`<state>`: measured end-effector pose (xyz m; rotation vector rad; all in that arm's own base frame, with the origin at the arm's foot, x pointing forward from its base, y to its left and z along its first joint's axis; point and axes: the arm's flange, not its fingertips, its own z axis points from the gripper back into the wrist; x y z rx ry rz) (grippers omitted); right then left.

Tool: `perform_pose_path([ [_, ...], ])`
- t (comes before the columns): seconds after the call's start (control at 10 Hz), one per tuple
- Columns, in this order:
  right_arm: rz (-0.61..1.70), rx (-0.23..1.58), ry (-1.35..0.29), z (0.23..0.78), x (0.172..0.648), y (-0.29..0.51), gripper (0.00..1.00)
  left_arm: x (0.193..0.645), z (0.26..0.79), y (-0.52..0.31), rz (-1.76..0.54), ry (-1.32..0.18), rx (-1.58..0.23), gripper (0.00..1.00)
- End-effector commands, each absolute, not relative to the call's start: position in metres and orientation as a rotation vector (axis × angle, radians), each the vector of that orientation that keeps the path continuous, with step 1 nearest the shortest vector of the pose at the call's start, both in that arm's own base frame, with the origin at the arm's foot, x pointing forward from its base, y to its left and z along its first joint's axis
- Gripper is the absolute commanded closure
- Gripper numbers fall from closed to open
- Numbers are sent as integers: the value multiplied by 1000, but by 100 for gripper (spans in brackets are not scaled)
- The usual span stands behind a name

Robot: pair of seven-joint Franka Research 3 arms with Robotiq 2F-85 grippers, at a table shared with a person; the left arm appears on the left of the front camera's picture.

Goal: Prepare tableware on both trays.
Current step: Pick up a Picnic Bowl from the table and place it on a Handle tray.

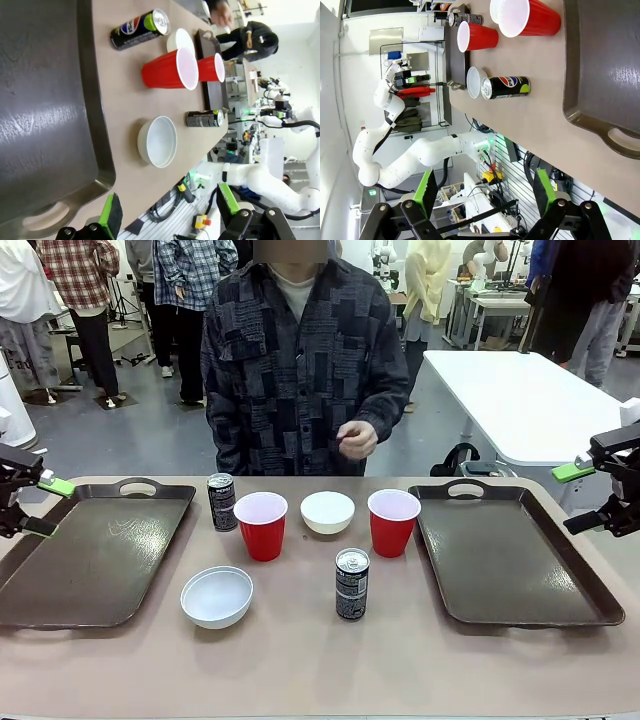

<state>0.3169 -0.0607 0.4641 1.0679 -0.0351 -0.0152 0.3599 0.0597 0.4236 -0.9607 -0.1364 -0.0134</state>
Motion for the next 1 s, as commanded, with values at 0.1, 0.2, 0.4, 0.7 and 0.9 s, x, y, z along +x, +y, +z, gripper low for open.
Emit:
perform_pose_path([
  [0.1,-16,1082,-33,464,317,-60,0,367,479,19,-6,-134,-730,0],
  [0.2,-16,1082,-33,464,317,-60,0,371,499,-6,-22,-147,-635,0],
  [0.4,-16,1082,-33,464,317,-60,0,384,519,-53,-54,-122,-450,0],
  [0.7,-16,1082,-33,464,317,-60,0,406,486,-133,-105,-22,-202,0],
  [0.9,-16,1082,-33,464,317,-60,0,407,441,-168,-142,23,-94,0],
])
